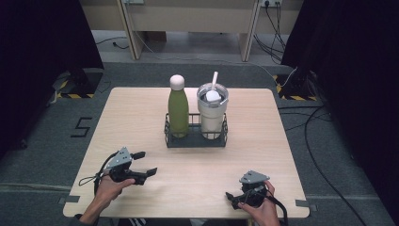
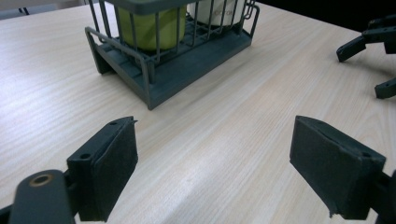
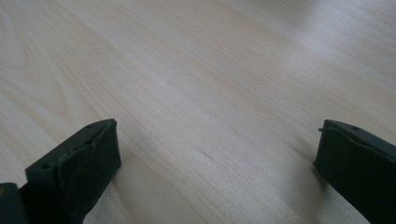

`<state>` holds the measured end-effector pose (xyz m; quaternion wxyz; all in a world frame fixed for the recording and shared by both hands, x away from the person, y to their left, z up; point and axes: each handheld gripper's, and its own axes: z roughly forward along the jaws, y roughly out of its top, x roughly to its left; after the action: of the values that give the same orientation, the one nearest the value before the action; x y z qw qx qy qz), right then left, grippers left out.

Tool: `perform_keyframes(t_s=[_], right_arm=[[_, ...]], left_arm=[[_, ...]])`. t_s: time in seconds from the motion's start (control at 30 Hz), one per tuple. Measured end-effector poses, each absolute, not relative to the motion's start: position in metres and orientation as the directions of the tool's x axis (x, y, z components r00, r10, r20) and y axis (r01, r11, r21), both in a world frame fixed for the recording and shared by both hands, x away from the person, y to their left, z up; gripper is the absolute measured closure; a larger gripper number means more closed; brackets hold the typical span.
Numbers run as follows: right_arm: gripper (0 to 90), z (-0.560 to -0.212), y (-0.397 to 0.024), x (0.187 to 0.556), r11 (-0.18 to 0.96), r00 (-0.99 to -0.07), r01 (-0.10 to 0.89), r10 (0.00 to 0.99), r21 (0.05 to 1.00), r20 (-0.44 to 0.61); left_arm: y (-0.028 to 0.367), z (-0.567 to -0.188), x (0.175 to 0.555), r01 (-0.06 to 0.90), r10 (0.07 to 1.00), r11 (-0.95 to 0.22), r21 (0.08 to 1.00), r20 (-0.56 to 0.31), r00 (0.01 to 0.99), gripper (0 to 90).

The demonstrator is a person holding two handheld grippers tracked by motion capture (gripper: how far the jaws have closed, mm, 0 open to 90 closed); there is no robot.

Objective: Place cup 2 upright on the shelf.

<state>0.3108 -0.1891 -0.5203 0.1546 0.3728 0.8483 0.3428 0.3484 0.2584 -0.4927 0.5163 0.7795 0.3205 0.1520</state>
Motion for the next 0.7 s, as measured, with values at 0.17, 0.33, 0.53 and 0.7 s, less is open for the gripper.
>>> perform_keyframes(t_s=[0.17,0.33,0.53,0.7], right_arm=[[0.5,-0.52,-0.189,0.311,0.487,-0.674,0.526,0.738,0.697,-0.007],[0.5,-0.52,-0.189,0.311,0.487,-0.674,0.526,0.738,0.697,-0.007],[0.5,-0.52,-0.189,0.311,0.487,-0.674,0.526,0.738,0.697,-0.007],[0.5,-0.52,-0.189,0.311,0.487,-0.674,0.526,0.738,0.697,-0.007]], left_arm=[[0.258,-0.499,0.345,0.357,0.648,-0.28,0.891,-0.099,0.755,14.8],[0.257,-0.508,0.342,0.375,0.642,-0.311,0.873,-0.098,0.761,14.9],[0.256,-0.511,0.338,0.385,0.628,-0.321,0.865,-0.111,0.771,14.9],[0.254,-0.515,0.336,0.39,0.624,-0.347,0.853,-0.101,0.775,14.9]])
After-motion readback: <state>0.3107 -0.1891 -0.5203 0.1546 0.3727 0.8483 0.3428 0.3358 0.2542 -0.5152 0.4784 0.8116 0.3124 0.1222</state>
